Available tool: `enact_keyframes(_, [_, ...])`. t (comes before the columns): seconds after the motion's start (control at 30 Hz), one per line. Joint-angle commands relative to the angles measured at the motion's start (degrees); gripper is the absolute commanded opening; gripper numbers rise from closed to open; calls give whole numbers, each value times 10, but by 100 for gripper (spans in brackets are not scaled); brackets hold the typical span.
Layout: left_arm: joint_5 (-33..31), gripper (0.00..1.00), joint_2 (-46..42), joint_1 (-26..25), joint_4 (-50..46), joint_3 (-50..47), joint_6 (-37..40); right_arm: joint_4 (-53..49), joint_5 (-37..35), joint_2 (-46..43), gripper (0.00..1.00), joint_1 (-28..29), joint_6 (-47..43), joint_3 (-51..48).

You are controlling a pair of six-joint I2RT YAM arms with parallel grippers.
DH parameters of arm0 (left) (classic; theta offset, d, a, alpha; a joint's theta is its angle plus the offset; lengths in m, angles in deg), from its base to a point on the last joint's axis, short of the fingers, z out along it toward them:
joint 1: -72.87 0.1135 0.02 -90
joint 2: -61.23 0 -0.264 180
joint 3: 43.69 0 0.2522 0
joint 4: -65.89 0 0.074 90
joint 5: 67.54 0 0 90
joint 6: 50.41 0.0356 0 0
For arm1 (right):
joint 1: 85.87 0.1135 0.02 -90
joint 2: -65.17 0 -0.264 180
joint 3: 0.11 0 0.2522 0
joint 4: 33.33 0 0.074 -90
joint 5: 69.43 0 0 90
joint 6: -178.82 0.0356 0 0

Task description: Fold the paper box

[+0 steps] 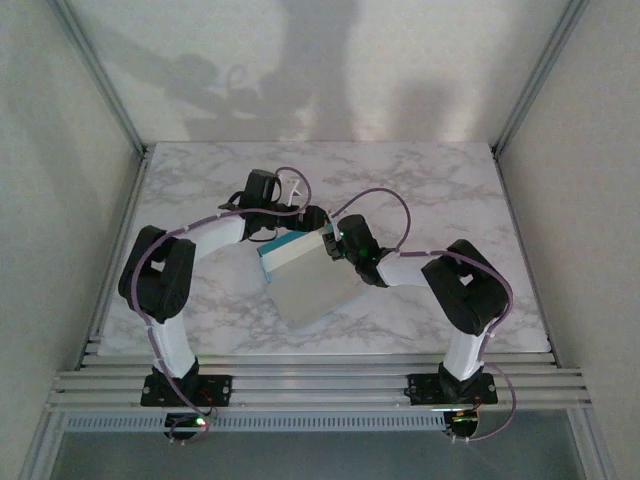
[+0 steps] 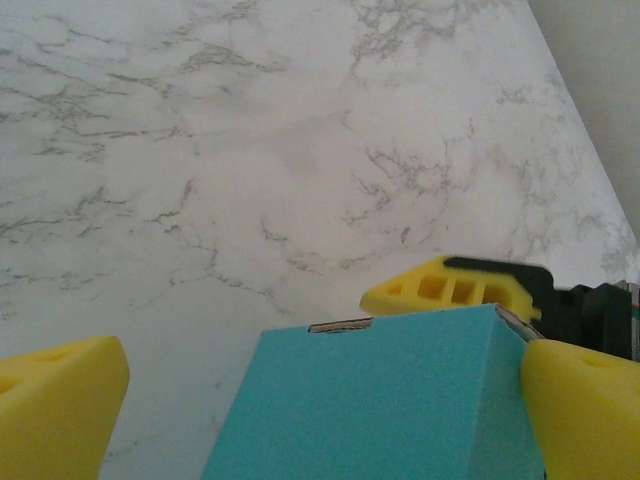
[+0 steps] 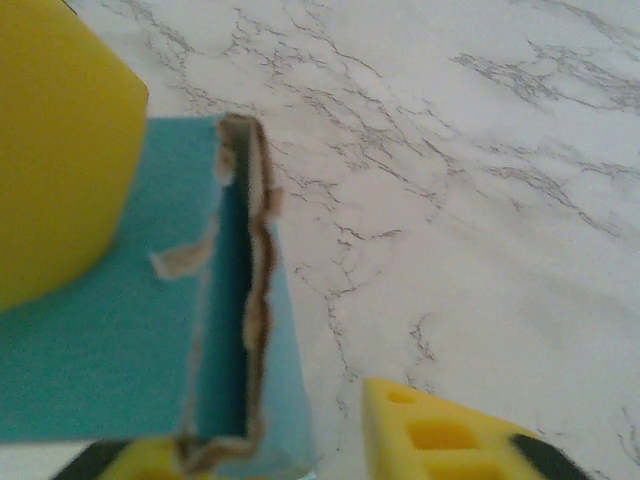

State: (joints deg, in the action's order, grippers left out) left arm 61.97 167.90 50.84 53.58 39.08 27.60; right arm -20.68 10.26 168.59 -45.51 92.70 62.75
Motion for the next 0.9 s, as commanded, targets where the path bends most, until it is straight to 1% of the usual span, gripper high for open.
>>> enact_keyframes(0.0, [22,99,4,-11,-26,10,10,-8,32,-27,35,-3,-1,-23])
enact_keyframes(0.13, [17,99,-3,-10,-27,18,3,-16,74,-75,41,-9,16,-57])
enact_keyframes(0.27, [4,99,-7,-9,-39,34,2,-31,96,-140,47,-15,40,-103])
enact_keyframes(0.43, [-11,99,-12,-6,-56,56,0,-108,120,-234,53,-30,93,-145])
enact_keyframes(0.53, [-23,99,-18,-4,-61,66,-6,-164,128,-280,57,-32,107,-153])
enact_keyframes(0.63, [-51,99,-35,-4,-70,74,-18,-199,149,-316,60,-37,112,-159])
enact_keyframes(0.7, [-82,99,-55,-4,-84,71,-30,-209,182,-328,62,-46,109,-155])
enact_keyframes(0.8, [-144,99,-107,-3,-109,42,-66,-239,238,-331,66,-64,90,-121])
enact_keyframes(0.87, [-172,99,-154,-5,-118,3,-98,-262,260,-323,68,-80,86,-85])
